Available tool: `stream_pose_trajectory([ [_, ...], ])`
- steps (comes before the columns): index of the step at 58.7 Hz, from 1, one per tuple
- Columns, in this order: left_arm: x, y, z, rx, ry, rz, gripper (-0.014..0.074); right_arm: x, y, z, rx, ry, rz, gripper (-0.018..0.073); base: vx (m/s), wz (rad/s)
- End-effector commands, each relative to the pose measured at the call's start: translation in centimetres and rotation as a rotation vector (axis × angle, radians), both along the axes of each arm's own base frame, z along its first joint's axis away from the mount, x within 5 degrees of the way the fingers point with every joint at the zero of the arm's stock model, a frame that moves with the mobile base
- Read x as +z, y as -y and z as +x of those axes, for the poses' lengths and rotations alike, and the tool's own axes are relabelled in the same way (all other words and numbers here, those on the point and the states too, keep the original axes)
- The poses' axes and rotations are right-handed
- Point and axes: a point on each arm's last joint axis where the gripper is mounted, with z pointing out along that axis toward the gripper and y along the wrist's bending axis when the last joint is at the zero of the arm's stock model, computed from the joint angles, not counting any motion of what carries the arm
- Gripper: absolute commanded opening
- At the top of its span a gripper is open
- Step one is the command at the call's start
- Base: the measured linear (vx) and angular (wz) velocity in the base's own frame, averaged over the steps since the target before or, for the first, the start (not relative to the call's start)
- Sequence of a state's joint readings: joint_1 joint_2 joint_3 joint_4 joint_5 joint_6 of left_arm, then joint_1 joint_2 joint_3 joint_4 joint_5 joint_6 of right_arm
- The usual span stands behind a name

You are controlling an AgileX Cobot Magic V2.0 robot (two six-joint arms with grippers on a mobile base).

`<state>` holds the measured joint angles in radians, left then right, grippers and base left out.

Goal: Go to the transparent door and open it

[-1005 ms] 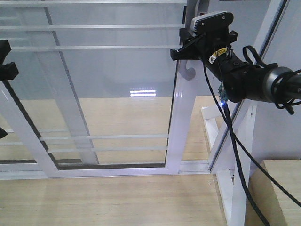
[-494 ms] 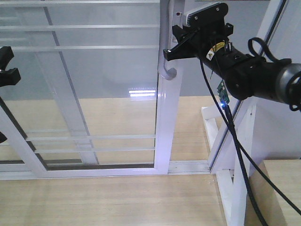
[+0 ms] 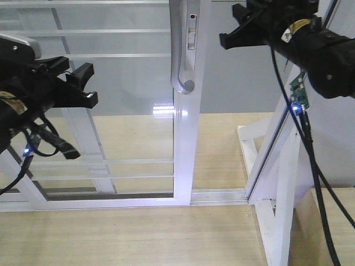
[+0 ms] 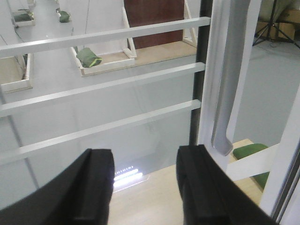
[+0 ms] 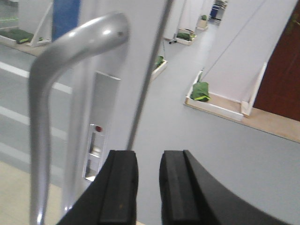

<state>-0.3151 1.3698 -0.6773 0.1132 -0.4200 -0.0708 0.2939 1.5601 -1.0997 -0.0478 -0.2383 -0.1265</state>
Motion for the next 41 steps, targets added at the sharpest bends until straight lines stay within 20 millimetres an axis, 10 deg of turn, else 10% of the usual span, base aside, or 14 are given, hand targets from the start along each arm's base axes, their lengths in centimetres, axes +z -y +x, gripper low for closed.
stream_pose_trajectory([
  [1,2.8,1.4,1.6,-0.029,0.138,-0.083,0.0447,3.8,2.2,-0.8,-0.059,0.119,0.049,0.0243,0.0,0.0],
  [21,3.3,7.1,8.3,-0.105,0.159,-0.132,0.0447,5.5,7.5,-1.7,-0.206,0.118,0.029,0.0243,0.0,0.0],
  [41,2.7,10.3,11.7,-0.139,0.168,-0.168,0.0447,5.6,8.4,-1.6,-0.225,0.133,-0.024,0.0243,0.0,0.0],
])
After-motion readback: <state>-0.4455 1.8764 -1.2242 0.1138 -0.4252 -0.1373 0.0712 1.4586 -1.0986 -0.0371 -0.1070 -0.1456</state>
